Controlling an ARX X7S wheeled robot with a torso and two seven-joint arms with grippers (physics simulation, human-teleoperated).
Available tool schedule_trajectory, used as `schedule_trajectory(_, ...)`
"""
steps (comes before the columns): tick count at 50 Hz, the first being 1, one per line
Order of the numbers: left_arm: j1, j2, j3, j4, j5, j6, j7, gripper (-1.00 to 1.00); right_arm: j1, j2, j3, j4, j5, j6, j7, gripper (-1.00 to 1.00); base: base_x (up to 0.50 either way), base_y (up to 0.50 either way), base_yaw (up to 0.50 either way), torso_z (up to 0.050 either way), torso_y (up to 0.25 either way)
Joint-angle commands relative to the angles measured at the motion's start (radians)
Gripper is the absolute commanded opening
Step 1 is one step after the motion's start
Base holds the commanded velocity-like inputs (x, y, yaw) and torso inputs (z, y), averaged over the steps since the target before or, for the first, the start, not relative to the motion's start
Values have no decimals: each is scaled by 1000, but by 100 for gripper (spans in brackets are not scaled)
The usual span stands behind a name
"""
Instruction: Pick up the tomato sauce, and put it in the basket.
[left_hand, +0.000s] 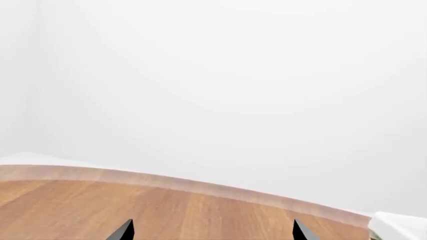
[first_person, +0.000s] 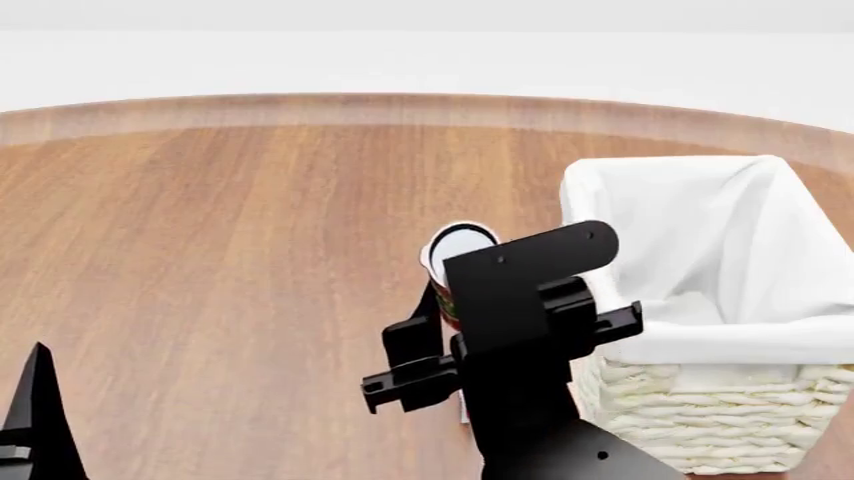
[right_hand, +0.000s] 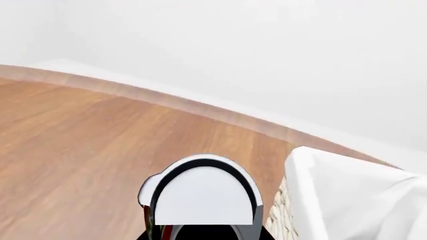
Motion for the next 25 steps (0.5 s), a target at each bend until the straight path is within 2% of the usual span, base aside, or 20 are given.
schedule_trajectory(1, 4, -3, 5, 2, 1, 4, -1, 100, 92, -27, -15, 83, -58, -3, -61, -100, 0, 0, 0, 0, 0)
schedule_trajectory(9, 13, -4, 1, -12, 1, 18, 4, 100, 216, -73, -19, 259, -105, -62, -154, -100, 0, 0, 0, 0, 0)
schedule_trajectory(25, 26, -11, -10, -4, -2, 27, -4, 100, 269, -93, -19, 395, -133, -119, -214, -100, 0, 0, 0, 0, 0)
